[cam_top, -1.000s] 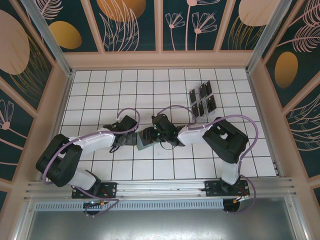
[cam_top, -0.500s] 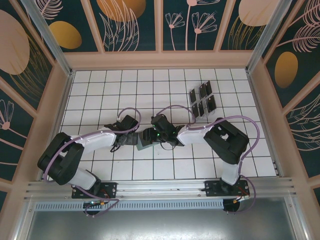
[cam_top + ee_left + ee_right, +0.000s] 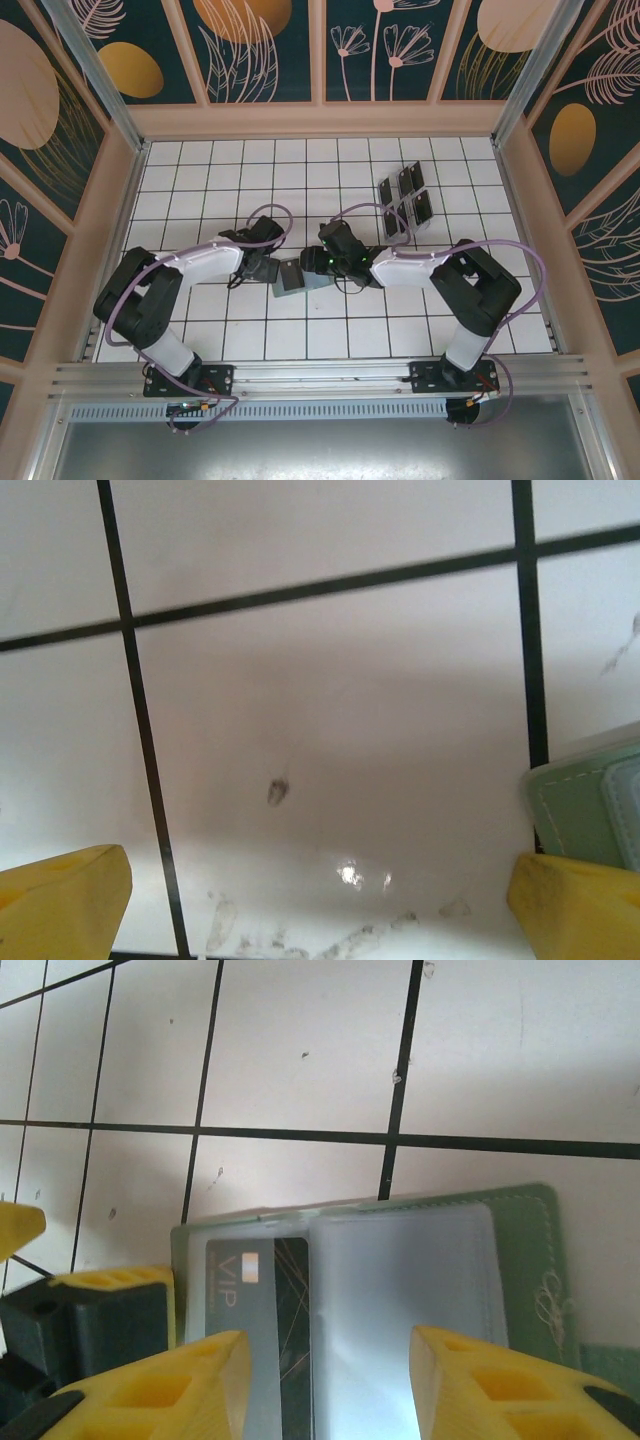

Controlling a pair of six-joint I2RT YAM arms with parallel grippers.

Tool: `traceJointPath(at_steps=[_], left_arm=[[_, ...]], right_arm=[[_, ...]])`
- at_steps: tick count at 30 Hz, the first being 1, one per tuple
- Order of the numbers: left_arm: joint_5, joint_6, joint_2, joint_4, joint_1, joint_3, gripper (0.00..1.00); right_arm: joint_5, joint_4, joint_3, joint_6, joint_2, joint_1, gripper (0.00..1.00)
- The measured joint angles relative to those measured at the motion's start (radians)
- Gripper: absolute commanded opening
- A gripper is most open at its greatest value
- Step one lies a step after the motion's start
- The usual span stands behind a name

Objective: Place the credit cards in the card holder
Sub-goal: Insert the credit card into the card slot.

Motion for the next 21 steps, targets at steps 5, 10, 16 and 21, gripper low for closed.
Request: traceJointPath(at_steps=[5,10,16,21], left_arm=[[-0.048,0.006,-0.017,0.079,0.026,0.022,0.98],[-0.058,-0.003,-0.078,0.092,0.027,0.007,0.98],[-0.058,-0.021,-0.085,0.100,0.027,-0.049,0.98],[-0.052,-0.029,-0.085,0.100,0.027,-0.070,0.99]], right_arm=[[-0.012,0.002,0.000,0.000,0.000,0.001,0.39],[-0.023,0.005,0.001,0.000,0.003,0.001,0.34],[-0.042,0.014,0.018,0.002,0.051,0.002,0.27],[-0.052,0.019,0.021,0.005,0.080,0.005,0.24]])
